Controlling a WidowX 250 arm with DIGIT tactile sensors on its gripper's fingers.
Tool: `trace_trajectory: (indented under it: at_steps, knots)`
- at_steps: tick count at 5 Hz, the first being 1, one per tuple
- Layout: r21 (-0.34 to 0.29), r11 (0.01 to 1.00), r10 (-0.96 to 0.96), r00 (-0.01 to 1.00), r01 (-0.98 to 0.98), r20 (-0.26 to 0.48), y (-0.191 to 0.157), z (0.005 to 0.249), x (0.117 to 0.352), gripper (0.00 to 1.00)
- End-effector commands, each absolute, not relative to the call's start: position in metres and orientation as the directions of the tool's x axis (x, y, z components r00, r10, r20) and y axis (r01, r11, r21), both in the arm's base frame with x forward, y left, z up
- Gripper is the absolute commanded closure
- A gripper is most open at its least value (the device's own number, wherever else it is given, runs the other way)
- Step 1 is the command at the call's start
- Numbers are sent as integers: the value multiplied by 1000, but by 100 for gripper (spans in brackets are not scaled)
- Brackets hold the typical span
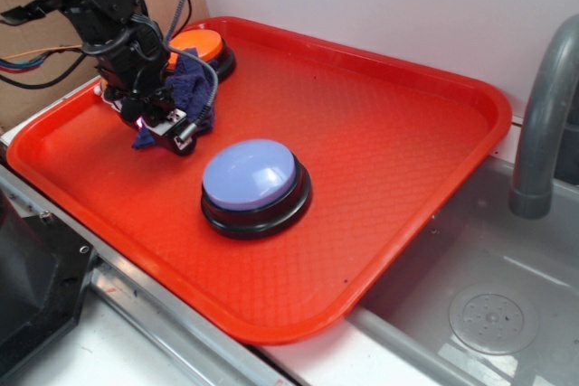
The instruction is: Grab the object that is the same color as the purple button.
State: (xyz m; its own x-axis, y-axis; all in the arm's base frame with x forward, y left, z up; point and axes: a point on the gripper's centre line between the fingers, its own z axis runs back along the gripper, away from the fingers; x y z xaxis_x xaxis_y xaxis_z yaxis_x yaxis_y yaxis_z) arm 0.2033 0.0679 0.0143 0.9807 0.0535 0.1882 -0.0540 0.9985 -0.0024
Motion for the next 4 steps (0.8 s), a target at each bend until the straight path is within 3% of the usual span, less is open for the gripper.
trace_trajectory:
  at_steps: [1,2,3,4]
  knots:
    - [28,998,51,977,-58,205,70,21,204,100]
    - [22,997,61,974,-67,216,68,27,204,100]
    - [40,993,103,968,-115,228,63,49,206,100]
    - [33,995,90,980,-97,176,56,81,208,100]
